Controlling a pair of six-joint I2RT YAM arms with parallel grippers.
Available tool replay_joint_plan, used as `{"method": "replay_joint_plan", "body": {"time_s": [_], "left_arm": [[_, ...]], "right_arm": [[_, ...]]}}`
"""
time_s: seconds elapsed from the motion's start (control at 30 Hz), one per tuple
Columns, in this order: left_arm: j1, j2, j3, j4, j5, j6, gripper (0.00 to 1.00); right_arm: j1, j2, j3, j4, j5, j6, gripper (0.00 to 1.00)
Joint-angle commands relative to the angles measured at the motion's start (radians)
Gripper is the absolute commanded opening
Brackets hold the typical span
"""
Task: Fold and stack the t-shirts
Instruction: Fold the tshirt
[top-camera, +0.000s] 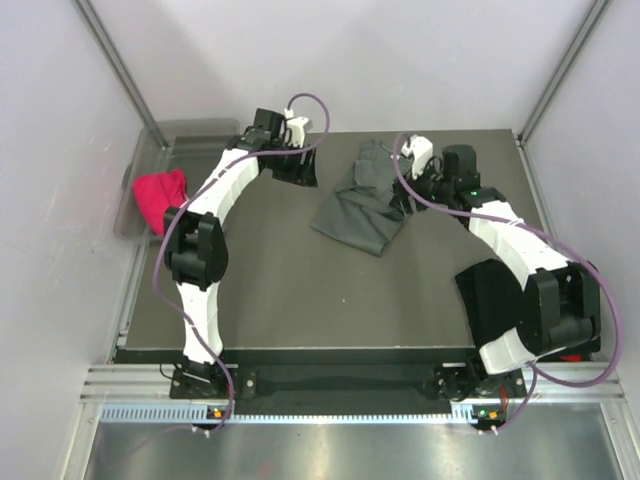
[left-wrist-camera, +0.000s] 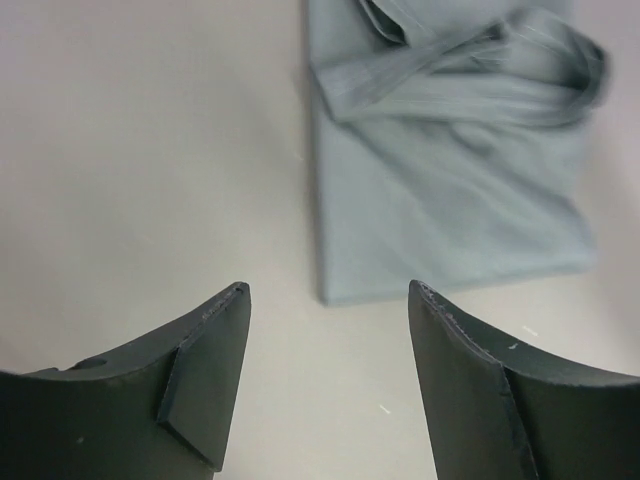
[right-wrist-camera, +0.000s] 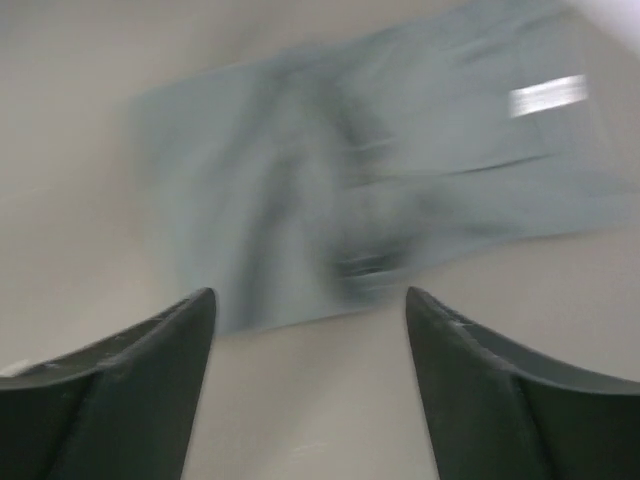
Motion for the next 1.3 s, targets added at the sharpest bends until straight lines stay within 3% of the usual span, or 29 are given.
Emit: {"method": "replay_joint_plan", "body": {"time_s": [0.0,0.03,0.17,0.37,0.63,0.87,1.0,1.17,1.27], "left_arm": [[0.025,-0.021,-0.085,-0.026,0.183,-0.086,0.69],[0.025,-0.021,-0.096,-0.025,0.186,-0.087,0.69],[0.025,0.002,-0.102,-0.049,0.181,-0.080,0.68],[0.027,0.060,-0.096,-0.052,0.181,-0.075,0.63],[0.029,0.144,-0.076,-0.038,0.203,-0.087,0.59],[0.032,0.230,-0.010,-0.060,0.235,-0.093,0.54],[0.032,0.258,0.007,-0.065,0.270,-0.095,0.47],[0.032,0.273,0.009,-0.074,0.281,-0.092,0.29],[0.032,0.269,-0.002,-0.078,0.278,-0.090,0.27]], "right_arm": [[0.007,0.053,0.020,-0.242,-0.371,0.189,0.71],[0.007,0.066,0.015,-0.264,-0.446,0.197,0.64],[0.008,0.058,-0.051,-0.286,-0.481,0.189,0.64],[0.008,-0.039,-0.235,-0.087,-0.433,0.310,0.65],[0.005,0.131,-0.157,-0.125,-0.403,0.411,0.61],[0.007,0.247,-0.120,-0.105,-0.375,0.386,0.58],[0.008,0.270,-0.120,-0.093,-0.378,0.373,0.55],[0.019,0.297,-0.103,-0.076,-0.376,0.372,0.51],[0.021,0.317,-0.088,-0.067,-0.373,0.384,0.50]]}}
